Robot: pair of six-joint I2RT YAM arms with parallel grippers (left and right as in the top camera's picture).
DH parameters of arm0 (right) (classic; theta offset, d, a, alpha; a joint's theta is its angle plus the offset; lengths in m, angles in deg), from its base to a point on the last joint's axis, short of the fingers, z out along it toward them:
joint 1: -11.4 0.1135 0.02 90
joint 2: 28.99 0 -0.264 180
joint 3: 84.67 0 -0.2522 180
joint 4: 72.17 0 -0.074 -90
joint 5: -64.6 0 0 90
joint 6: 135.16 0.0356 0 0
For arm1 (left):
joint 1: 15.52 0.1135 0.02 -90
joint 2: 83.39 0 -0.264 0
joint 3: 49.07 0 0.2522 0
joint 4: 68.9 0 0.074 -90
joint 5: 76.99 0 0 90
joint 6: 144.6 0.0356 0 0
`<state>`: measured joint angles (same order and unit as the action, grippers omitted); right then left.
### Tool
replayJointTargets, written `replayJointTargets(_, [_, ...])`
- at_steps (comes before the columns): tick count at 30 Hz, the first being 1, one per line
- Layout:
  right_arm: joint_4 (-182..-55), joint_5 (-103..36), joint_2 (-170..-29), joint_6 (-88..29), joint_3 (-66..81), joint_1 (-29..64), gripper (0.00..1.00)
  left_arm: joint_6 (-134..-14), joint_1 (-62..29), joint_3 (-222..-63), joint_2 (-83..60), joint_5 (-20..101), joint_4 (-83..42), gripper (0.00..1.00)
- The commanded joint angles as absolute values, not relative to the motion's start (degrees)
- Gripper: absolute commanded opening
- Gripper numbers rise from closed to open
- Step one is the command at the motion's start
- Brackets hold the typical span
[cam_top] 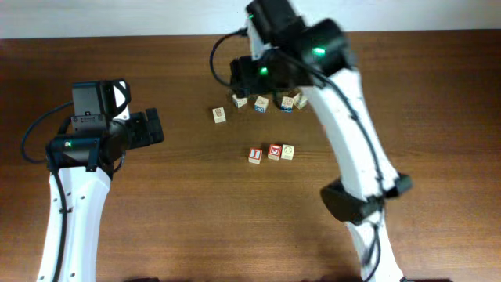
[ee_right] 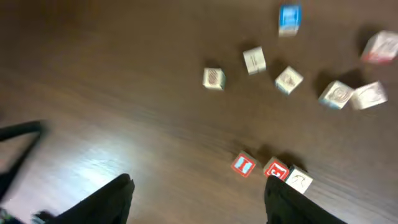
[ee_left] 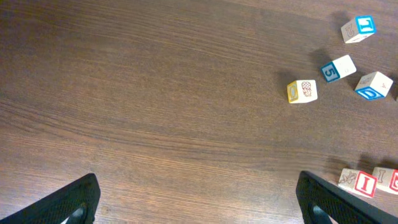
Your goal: Rotate 3 blocks
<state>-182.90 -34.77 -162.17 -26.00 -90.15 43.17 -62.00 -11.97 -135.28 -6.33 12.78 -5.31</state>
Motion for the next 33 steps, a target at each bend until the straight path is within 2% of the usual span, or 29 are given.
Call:
replayJointTargets(1, [-183.3,-32.5,-150.1,-27.0,-89.7,43.6,0.74,-62.7,-11.7,-136.4,-6.2,13.7,-4.8,0.99])
replayJointTargets(3, [-183.3,-28.3,-139.1,-26.6,-80.2,43.6,0.80,-62.7,-11.7,-136.4,-6.2,13.7,-4.4,0.99])
replayJointTargets(6, [-183.2,-21.2,-126.0,-21.2,-55.9,43.6,0.88,-62.7,-11.7,-136.4,-6.2,13.7,-4.4,0.99])
replayJointTargets(9, [-181.5,-20.6,-124.2,-17.2,-37.6,43.6,0.98,-62.8,-11.7,-136.4,-6.2,13.7,-4.4,0.99])
replayJointTargets(15, [-162.5,-21.0,-124.6,-14.9,-12.5,39.1,0.98,-62.8,-11.7,-136.4,-6.2,13.7,-3.6,1.00])
replayJointTargets(16, [-158.8,-23.3,-125.0,-15.4,-8.3,37.9,0.82,-62.9,-11.7,-136.4,-6.2,13.7,-3.6,0.97])
replayJointTargets(17, [-153.9,-26.1,-125.2,-16.2,-3.9,37.5,0.58,-64.1,-11.7,-136.4,-6.2,13.7,-3.6,0.95])
replayJointTargets(18, [-147.4,-28.3,-125.3,-16.1,0.9,37.9,0.29,-66.9,-11.8,-136.4,-6.1,13.7,-3.6,0.87])
replayJointTargets(19, [-142.8,-28.2,-125.3,-15.7,4.2,38.4,0.23,-69.2,-11.8,-136.4,-5.6,13.7,-3.6,0.75])
replayJointTargets(23, [-130.3,-32.6,-127.3,-14.5,10.8,39.5,0.13,-70.9,-14.8,-136.4,-0.8,13.6,-5.0,0.35])
replayJointTargets(25, [-124.9,-32.5,-130.5,-11.8,10.8,42.2,0.07,-72.2,-17.7,-136.4,2.2,11.4,-6.6,0.22])
replayJointTargets(28, [-119.3,-32.7,-135.4,-11.4,10.8,45.7,0.04,-73.1,-21.4,-136.8,2.9,5.5,-7.9,0.18])
replayJointTargets(33, [-112.9,-30.9,-140.9,-11.7,10.8,49.8,0.04,-73.3,-21.7,-136.9,2.9,3.9,-9.5,0.27])
